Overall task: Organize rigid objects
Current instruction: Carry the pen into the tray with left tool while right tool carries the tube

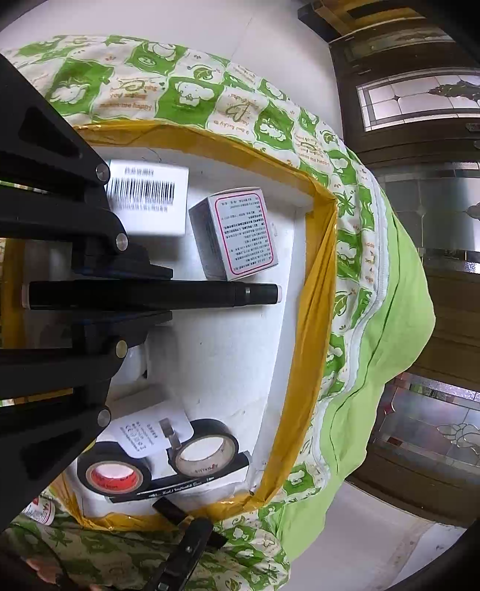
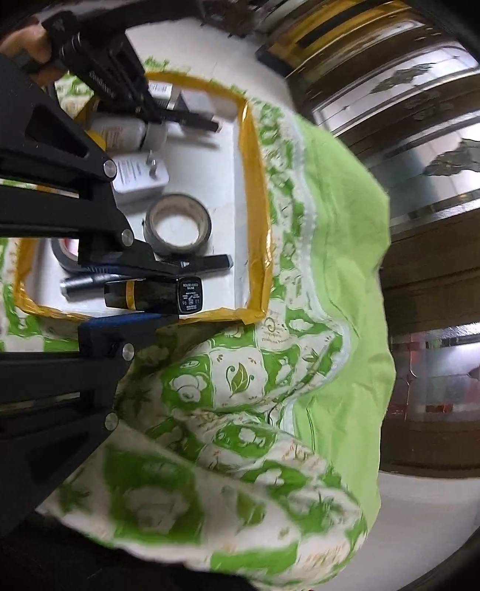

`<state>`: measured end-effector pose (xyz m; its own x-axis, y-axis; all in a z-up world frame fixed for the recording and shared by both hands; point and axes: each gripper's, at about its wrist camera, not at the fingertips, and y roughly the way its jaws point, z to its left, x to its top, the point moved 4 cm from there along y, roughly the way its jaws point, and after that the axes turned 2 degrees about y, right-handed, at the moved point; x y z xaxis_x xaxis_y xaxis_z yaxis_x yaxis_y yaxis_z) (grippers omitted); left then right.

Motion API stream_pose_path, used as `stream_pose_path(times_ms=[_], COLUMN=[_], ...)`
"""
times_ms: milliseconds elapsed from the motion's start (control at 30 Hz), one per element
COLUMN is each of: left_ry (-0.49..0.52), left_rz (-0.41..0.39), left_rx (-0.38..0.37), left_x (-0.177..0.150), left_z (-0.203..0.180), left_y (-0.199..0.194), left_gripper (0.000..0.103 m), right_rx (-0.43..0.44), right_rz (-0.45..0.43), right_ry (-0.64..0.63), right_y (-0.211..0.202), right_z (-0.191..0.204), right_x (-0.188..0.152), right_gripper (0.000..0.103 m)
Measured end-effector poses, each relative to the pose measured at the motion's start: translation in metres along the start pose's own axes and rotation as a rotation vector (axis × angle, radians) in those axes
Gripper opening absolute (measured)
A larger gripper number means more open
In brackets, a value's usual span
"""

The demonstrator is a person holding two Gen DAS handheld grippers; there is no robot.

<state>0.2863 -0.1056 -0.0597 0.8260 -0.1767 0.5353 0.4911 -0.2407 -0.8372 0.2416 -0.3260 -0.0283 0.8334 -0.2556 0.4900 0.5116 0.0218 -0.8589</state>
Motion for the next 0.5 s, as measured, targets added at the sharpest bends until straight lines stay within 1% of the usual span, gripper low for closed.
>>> stream_pose_path(times_ms=[67,233,500], left_ry=[0.002,0.042,0.072], left_rz=[-0.001,-0.014,-0.029], left_rx=[0.003,0.041,0.099], left_x=[-0.001,0.0,-0.002], left_z=[0.0,-0.006,-0.008], left_y=[0.002,0.003,0.003], left_gripper=[0.014,0.014,0.015], right_rx=[-0.018,-0.049,-0.068], right_rz=[0.009,0.017,-0.019], right_ry=[-0.014,-0.036,-0.098], right_y=[0.009,0.024,0.035], right_z=[0.002,0.006,0.016], right_x=[0.001,0.006,0.005], right_gripper=[0.017,0.017,0.017])
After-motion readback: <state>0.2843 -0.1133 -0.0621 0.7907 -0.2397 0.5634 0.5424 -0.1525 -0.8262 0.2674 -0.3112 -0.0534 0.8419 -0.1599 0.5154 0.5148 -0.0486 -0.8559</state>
